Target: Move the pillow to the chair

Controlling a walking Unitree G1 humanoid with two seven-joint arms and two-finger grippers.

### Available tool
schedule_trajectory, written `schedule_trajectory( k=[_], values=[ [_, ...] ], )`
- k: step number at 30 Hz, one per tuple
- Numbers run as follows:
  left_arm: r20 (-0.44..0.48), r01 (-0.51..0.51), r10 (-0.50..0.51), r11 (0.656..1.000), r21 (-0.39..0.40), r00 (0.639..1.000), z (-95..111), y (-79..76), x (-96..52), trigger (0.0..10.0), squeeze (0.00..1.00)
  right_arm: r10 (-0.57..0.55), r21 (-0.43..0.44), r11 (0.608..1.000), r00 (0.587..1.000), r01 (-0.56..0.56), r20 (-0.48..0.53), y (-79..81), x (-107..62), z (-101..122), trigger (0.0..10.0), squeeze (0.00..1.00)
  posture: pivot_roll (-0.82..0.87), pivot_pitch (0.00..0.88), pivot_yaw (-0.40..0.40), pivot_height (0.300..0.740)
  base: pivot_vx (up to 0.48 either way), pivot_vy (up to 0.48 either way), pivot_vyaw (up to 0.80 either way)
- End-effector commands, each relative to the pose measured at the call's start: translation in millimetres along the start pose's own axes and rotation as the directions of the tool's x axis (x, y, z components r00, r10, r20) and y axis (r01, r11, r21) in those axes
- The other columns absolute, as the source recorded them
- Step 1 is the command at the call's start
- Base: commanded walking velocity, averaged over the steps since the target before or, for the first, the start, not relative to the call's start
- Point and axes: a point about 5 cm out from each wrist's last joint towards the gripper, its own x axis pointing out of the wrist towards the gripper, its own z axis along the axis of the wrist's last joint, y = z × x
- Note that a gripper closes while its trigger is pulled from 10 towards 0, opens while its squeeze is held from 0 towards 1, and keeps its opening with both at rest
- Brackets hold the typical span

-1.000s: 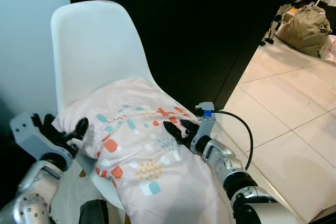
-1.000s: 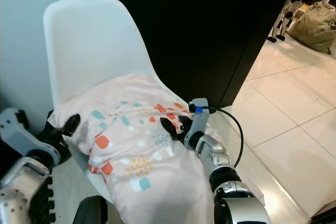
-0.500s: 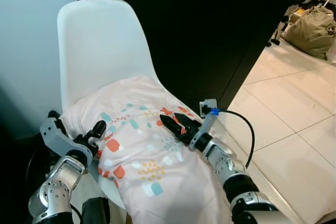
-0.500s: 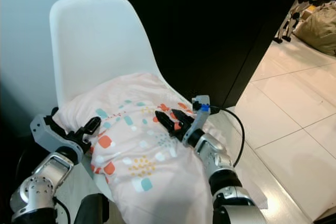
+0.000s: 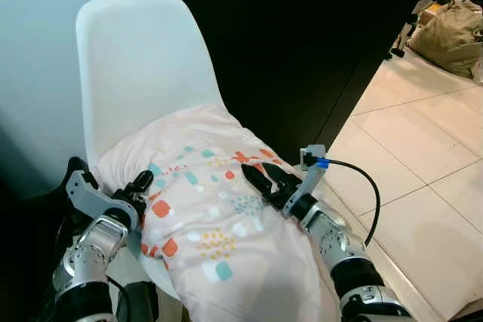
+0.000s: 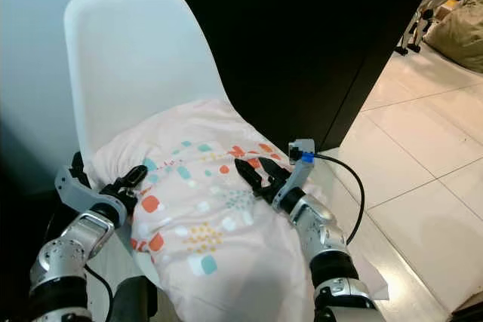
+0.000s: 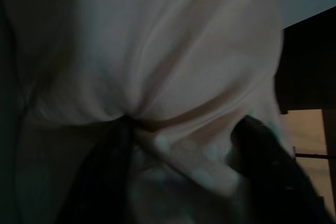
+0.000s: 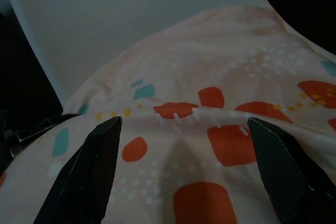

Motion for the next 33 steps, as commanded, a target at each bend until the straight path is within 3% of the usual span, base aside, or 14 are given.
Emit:
schedule_trajectory(
  k=[1,12,18,19,21,22,24,25,26,27,28,30,32,33],
  values=[
    [-0.007,0.042,-0.042,0.999,-0.027,0.999,-0.8,-8.8,6.1,0.0,0.0,-0.025,0.005,1.0,1.0,0.024,0.016,-4.7,-4.4,4.7,10.0,0.0,0.1,0.088,-0.169,0.505,0.0,0.0,0.0],
    [-0.005,0.068,-0.068,0.997,-0.025,0.998,1.6,-15.1,12.7,0.0,0.0,-0.039,0.005,0.999,0.999,0.038,0.036,-3.8,-3.5,10.3,10.0,0.0,0.1,0.08,-0.165,0.505,0.0,0.0,0.0],
    [0.041,0.1,-0.103,0.993,0.065,0.994,10.6,-23.0,12.1,0.0,0.0,-0.044,0.011,0.999,0.998,0.044,0.042,-3.6,-2.5,10.5,10.0,0.0,0.11,0.076,-0.163,0.505,0.0,0.0,0.0],
    [0.057,0.112,-0.121,0.984,0.14,0.991,14.7,-29.2,11.8,0.0,0.0,-0.046,0.013,0.999,0.998,0.045,0.043,-3.5,-2.2,10.6,10.0,0.0,0.11,0.074,-0.161,0.505,0.0,0.0,0.0],
    [0.079,0.136,-0.186,0.897,0.42,0.979,23.7,-54.5,9.7,0.0,0.0,-0.055,0.018,0.998,0.997,0.054,0.051,-3.5,-1.2,11.1,10.0,0.0,0.11,0.069,-0.157,0.505,0.0,0.0,0.0],
    [0.1,0.176,-0.27,0.824,0.538,0.958,29.6,-77.6,6.6,0.0,0.0,-0.06,0.021,0.998,0.996,0.059,0.059,-3.7,-0.5,12.2,10.0,0.0,0.11,0.066,-0.155,0.505,0.0,0.0,0.0],
    [0.134,0.211,-0.391,0.718,0.663,0.911,38.9,-111.7,-0.1,0.0,0.0,-0.07,0.029,0.997,0.995,0.068,0.073,-4.5,0.4,14.2,10.0,0.0,0.12,0.064,-0.153,0.505,0.0,0.0,0.0],
    [0.134,0.211,-0.391,0.718,0.663,0.911,38.9,-111.7,-0.1,0.0,0.0,-0.07,0.029,0.997,0.995,0.068,0.073,-4.5,0.4,14.2,10.0,0.0,0.12,0.064,-0.153,0.505,0.0,0.0,0.0],
    [0.15,0.212,-0.43,0.682,0.7,0.89,42.7,-123.4,-3.0,0.0,0.0,-0.075,0.034,0.997,0.994,0.073,0.079,-4.9,0.7,15.0,10.0,0.0,0.12,0.063,-0.153,0.505,0.0,0.0,0.0],
    [0.192,0.164,-0.499,0.583,0.795,0.845,53.2,-148.4,-10.6,0.0,0.0,-0.086,0.041,0.996,0.992,0.082,0.087,-5.6,1.2,15.9,10.0,0.0,0.12,0.061,-0.153,0.505,0.0,0.0,0.0],
    [0.192,0.164,-0.499,0.583,0.795,0.845,53.2,-148.4,-10.6,0.0,0.0,-0.086,0.041,0.996,0.992,0.082,0.087,-5.6,1.2,15.9,10.0,0.0,0.12,0.061,-0.153,0.505,0.0,0.0,0.0],
    [0.23,0.131,-0.562,0.528,0.839,0.794,63.0,-167.3,-18.6,0.0,0.0,-0.093,0.046,0.995,0.991,0.089,0.091,-6.4,1.5,15.7,10.0,0.0,0.12,0.052,-0.15,0.505,0.0,0.0,0.0],
    [0.238,0.125,-0.586,0.511,0.851,0.774,66.4,-174.2,-22.2,0.0,0.0,-0.096,0.047,0.995,0.991,0.092,0.092,-6.6,1.7,15.5,10.0,0.0,0.13,0.052,-0.15,0.505,0.0,0.0,0.0],
    [0.267,0.092,-0.63,0.477,0.874,0.73,75.1,-187.0,-31.7,0.0,0.0,-0.102,0.052,0.994,0.99,0.097,0.098,-7.1,1.9,16.0,10.0,0.0,0.13,0.048,-0.149,0.505,0.0,0.0,0.0]
  ],
)
